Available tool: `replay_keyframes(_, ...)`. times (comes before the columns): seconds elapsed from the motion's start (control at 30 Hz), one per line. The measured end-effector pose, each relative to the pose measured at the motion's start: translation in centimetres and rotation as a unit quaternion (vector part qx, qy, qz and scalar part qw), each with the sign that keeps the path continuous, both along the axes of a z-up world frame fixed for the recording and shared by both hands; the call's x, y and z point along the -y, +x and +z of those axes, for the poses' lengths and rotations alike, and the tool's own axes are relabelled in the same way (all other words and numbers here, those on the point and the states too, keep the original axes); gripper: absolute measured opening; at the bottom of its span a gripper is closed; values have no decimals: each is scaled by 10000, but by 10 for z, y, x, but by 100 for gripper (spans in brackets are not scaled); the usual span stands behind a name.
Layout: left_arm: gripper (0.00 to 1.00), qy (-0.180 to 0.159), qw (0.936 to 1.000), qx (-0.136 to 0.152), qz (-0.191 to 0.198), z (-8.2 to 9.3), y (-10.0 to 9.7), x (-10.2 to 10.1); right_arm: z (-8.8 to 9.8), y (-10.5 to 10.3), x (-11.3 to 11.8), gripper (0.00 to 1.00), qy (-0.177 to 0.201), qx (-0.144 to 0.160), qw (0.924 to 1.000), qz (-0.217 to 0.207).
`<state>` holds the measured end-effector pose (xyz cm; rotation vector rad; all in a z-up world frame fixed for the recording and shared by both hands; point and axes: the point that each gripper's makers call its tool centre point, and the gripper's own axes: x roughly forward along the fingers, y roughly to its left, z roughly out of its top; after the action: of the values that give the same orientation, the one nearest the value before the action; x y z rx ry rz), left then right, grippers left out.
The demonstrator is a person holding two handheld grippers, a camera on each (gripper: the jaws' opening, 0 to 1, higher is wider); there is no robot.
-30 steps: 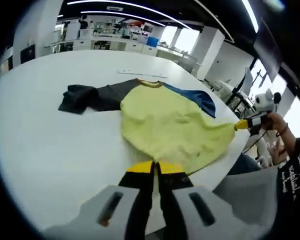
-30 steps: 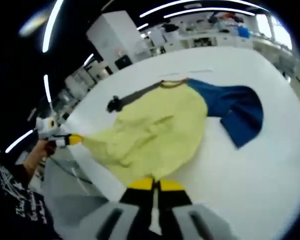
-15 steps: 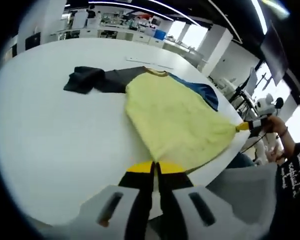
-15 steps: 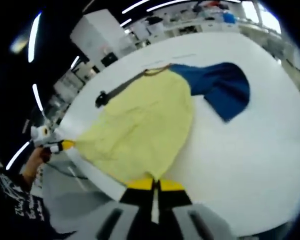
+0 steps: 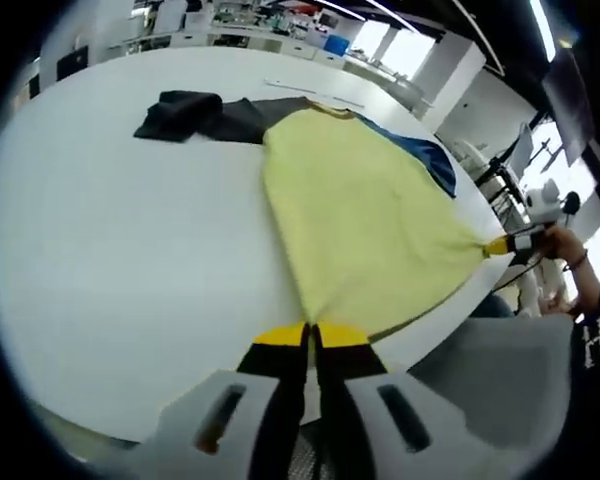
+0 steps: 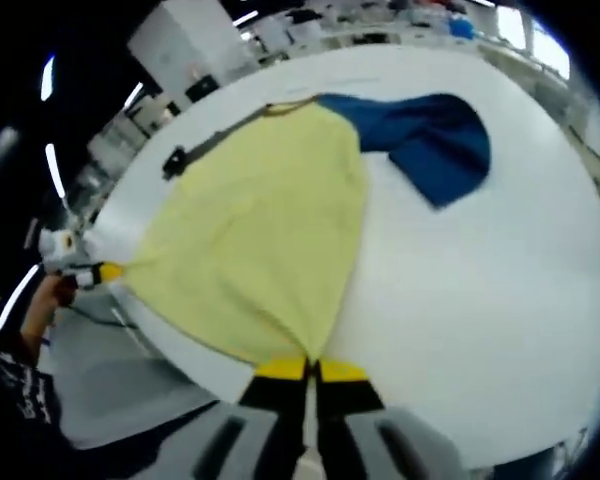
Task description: Fold the garment on the visible template until the final outline fits inside the template.
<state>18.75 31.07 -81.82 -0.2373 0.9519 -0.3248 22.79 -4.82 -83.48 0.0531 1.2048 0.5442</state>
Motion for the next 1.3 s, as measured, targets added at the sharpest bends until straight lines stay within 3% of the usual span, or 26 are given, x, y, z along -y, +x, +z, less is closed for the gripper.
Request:
replay_keyframes(0.27,0,232,9996,-54,-148,-12,1,-5,-14,-2,5,0,-87,-40,10000,-25)
replay_keyframes(0.5,0,297,9994,-81,-180,-16,0,-9,-15,-7,4,0,-18,-129,9999,-51)
replay_keyframes(0.67,0,516,9979,47,-382,-16,1,-8,-15,-6,5,0,-67,-154,9998,-63)
replay_keyframes(0.87,1,514,9981,24,-347,-16,0,-7,-18,-5,9,1,-217,-117,9997,-18)
replay_keyframes(0.97,2,541,9979,102,-335,-14,0,-9,-15,-5,8,6,-143,-93,9998,-76)
replay_keyframes(1.13,22,405,9982,304,-320,-7,5,-7,-10,-2,6,25,-89,26,9998,-159)
replay_keyframes(1.3,34,394,9962,618,-461,5,9,1,1,2,1,41,61,230,9995,-212)
